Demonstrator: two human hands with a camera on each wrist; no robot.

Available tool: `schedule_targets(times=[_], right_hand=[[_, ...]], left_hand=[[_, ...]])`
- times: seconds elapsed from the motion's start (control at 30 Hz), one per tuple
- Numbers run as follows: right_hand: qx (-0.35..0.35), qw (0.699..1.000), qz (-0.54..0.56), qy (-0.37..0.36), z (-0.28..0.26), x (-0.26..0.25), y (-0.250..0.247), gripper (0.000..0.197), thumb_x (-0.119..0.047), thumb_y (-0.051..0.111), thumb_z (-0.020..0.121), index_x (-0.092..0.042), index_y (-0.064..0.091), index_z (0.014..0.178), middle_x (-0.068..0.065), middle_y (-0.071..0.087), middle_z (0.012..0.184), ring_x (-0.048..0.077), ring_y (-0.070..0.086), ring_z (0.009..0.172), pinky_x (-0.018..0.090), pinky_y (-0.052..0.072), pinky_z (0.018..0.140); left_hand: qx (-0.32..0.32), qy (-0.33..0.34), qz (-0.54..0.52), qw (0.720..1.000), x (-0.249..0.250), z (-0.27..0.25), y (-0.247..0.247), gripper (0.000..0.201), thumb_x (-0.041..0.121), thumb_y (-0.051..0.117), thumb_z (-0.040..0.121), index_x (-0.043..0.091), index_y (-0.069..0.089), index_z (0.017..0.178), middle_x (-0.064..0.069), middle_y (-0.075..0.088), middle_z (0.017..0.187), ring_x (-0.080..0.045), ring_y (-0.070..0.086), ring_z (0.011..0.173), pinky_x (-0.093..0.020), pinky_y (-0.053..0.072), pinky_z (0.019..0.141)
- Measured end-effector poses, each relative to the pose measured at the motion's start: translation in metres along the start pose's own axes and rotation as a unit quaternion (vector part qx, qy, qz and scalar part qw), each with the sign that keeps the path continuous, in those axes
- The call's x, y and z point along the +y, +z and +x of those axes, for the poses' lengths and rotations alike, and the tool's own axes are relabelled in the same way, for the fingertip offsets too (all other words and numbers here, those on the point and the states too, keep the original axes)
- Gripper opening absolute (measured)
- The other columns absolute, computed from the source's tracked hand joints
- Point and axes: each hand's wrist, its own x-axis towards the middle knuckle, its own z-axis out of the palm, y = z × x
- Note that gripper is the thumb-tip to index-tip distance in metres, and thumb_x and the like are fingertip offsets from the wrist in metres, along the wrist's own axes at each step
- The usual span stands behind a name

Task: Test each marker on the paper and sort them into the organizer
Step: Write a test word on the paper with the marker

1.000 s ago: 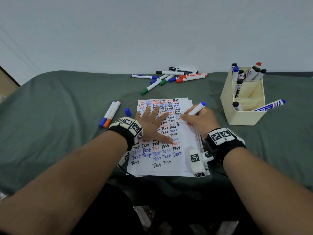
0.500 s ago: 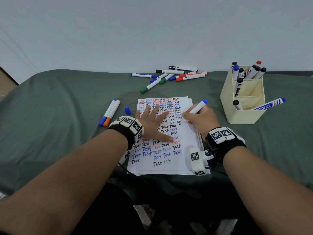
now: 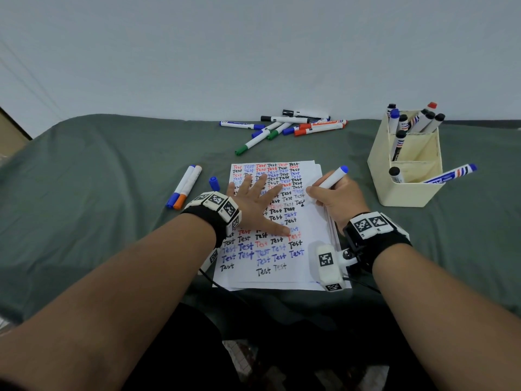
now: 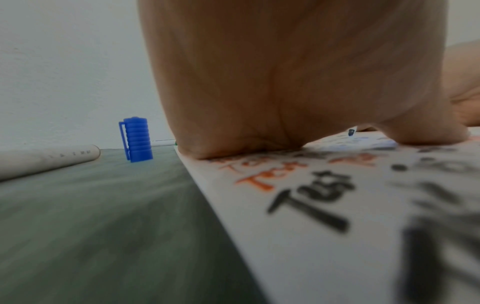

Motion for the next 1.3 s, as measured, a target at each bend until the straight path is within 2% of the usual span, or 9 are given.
schedule_targets(times=[0.13, 0.33, 0.47, 0.63, 0.83, 1.07, 1.23, 1.3], right_hand=[[-0.008, 1.000, 0.003, 0.000, -0.0013, -0.0003, 0.0006, 0.018, -0.014, 0.083, 0.078, -0.020, 0.066, 0.073, -0.004, 0.068, 0.065, 0.011, 0.061, 0.059, 0.035, 0.056, 0.067], [-0.010, 1.000, -0.006, 0.003, -0.0005, -0.0011, 0.0005, 0.018, -0.012, 0.081, 0.076, -0.020, 0.065, 0.074, -0.007, 0.066, 0.062, 0.007, 0.060, 0.057, 0.033, 0.054, 0.064], [-0.004, 1.000, 0.004, 0.005, -0.0021, -0.0015, 0.0000, 0.018, -0.013, 0.082, 0.077, -0.019, 0.065, 0.075, -0.004, 0.066, 0.064, 0.009, 0.060, 0.058, 0.036, 0.055, 0.067], [0.011, 1.000, 0.015, -0.003, -0.0018, -0.0022, 0.0001, 0.022, -0.010, 0.080, 0.079, -0.020, 0.062, 0.072, -0.008, 0.064, 0.060, 0.006, 0.057, 0.054, 0.028, 0.050, 0.061], [-0.002, 1.000, -0.012, 0.002, -0.0016, -0.0023, 0.0000, 0.020, -0.008, 0.078, 0.077, -0.019, 0.062, 0.071, -0.010, 0.062, 0.058, 0.004, 0.057, 0.052, 0.028, 0.049, 0.059], [0.004, 1.000, -0.002, -0.006, -0.0024, -0.0024, 0.0000, 0.017, -0.011, 0.079, 0.079, -0.017, 0.063, 0.074, -0.009, 0.063, 0.057, 0.004, 0.057, 0.051, 0.016, 0.049, 0.050], [-0.004, 1.000, 0.003, -0.007, -0.0033, -0.0018, 0.0000, 0.019, -0.009, 0.080, 0.079, -0.018, 0.064, 0.072, -0.009, 0.064, 0.058, 0.004, 0.057, 0.052, 0.018, 0.050, 0.052], [-0.007, 1.000, -0.007, -0.006, -0.0021, -0.0012, -0.0001, 0.018, -0.010, 0.079, 0.079, -0.018, 0.064, 0.073, -0.008, 0.064, 0.060, 0.006, 0.058, 0.055, 0.023, 0.051, 0.057]], left_hand=[[-0.001, -0.002, 0.001, 1.000, 0.0005, 0.0002, -0.0002, 0.133, 0.112, 0.030, 0.038, 0.056, -0.028, 0.143, 0.011, -0.041, 0.157, -0.027, -0.035, 0.146, -0.063, -0.017, 0.115], [-0.001, -0.002, 0.001, 1.000, 0.0002, -0.0002, -0.0004, 0.132, 0.112, 0.031, 0.039, 0.056, -0.029, 0.143, 0.011, -0.041, 0.157, -0.027, -0.036, 0.146, -0.063, -0.017, 0.115], [-0.003, -0.003, -0.001, 1.000, 0.0002, -0.0001, -0.0001, 0.132, 0.111, 0.032, 0.040, 0.056, -0.029, 0.143, 0.011, -0.041, 0.157, -0.027, -0.036, 0.146, -0.063, -0.017, 0.114], [-0.002, -0.003, 0.000, 1.000, 0.0001, -0.0005, -0.0004, 0.132, 0.111, 0.032, 0.040, 0.056, -0.028, 0.144, 0.011, -0.041, 0.157, -0.027, -0.036, 0.146, -0.063, -0.017, 0.116], [-0.002, -0.001, -0.002, 1.000, 0.0001, -0.0007, -0.0006, 0.131, 0.110, 0.034, 0.044, 0.055, -0.027, 0.145, 0.011, -0.040, 0.157, -0.027, -0.036, 0.146, -0.063, -0.017, 0.116], [0.000, -0.004, 0.001, 1.000, -0.0008, 0.0013, 0.0006, 0.131, 0.111, 0.033, 0.041, 0.056, -0.028, 0.144, 0.012, -0.040, 0.157, -0.026, -0.036, 0.146, -0.062, -0.017, 0.115], [0.007, -0.004, 0.002, 1.000, -0.0025, 0.0041, 0.0024, 0.131, 0.112, 0.032, 0.039, 0.058, -0.028, 0.142, 0.013, -0.040, 0.157, -0.026, -0.036, 0.146, -0.062, -0.017, 0.114], [0.007, -0.003, 0.003, 1.000, -0.0028, 0.0047, 0.0023, 0.131, 0.112, 0.032, 0.039, 0.058, -0.028, 0.142, 0.013, -0.040, 0.157, -0.026, -0.035, 0.146, -0.062, -0.017, 0.114]])
